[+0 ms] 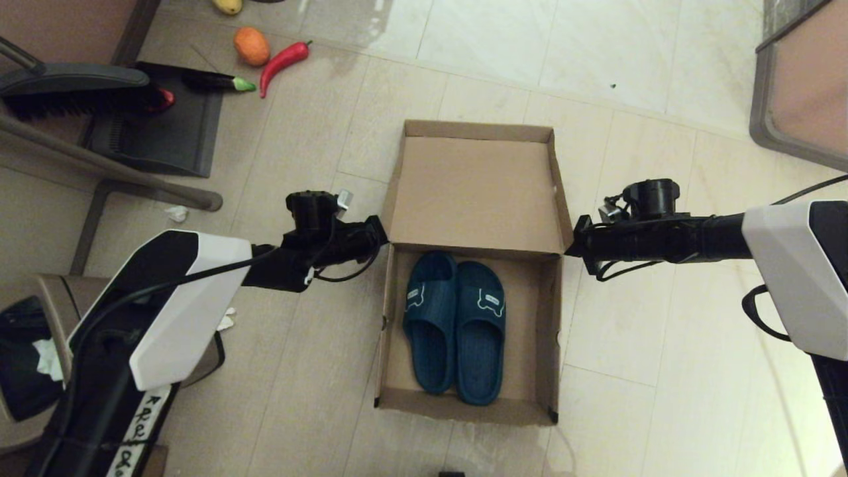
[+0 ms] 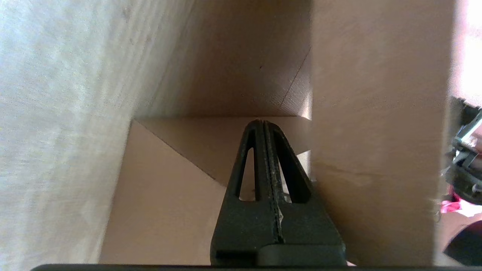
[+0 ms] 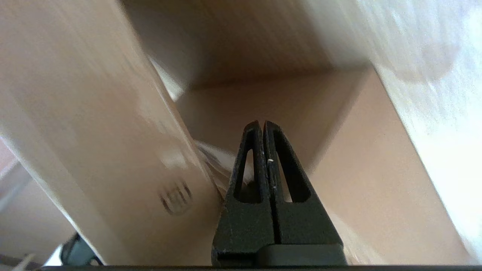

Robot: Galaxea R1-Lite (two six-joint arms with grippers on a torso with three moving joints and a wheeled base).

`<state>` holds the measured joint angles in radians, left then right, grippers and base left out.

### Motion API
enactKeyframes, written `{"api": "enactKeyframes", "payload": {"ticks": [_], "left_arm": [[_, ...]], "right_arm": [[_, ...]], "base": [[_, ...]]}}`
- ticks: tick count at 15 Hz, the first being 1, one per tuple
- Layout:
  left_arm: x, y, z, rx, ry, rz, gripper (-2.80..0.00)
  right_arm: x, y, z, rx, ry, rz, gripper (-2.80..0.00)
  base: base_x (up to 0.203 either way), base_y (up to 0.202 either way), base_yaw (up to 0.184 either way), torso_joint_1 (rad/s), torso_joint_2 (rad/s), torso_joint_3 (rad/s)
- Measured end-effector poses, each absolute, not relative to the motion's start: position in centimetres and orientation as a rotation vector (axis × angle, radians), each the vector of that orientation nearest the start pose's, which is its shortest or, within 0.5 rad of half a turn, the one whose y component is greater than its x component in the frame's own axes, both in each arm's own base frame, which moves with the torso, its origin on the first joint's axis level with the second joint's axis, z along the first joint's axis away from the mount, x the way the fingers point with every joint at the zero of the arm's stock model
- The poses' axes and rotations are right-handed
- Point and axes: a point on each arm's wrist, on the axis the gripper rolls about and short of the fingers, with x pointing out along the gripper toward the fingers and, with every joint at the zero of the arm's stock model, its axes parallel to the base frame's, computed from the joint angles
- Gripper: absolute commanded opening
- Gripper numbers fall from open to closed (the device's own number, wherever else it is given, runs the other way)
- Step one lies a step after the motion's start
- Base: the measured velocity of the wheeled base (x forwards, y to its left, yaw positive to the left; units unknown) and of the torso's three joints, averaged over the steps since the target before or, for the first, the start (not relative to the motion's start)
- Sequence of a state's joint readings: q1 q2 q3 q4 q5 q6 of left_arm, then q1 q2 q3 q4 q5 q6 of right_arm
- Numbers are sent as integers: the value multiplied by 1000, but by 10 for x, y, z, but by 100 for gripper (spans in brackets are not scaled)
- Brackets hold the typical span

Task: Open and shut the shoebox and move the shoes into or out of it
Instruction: Close the shoe box

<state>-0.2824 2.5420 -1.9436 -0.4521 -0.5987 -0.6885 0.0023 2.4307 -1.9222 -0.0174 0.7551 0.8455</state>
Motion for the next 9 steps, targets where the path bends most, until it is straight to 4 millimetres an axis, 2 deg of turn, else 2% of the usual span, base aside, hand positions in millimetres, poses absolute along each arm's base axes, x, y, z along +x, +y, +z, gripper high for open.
{"api": "enactKeyframes", "payload": {"ticks": [5,9], "left_arm": [[501,-163,113,-699,481,-737,-280],[487,-158,99,-709,547,-689,-280]], "right_arm": [[487,21,125,928,841,479,-280],[490,18,126,913,805,419,-280]], "base": [[0,0,0,0,0,0],[0,0,0,0,0,0]]}}
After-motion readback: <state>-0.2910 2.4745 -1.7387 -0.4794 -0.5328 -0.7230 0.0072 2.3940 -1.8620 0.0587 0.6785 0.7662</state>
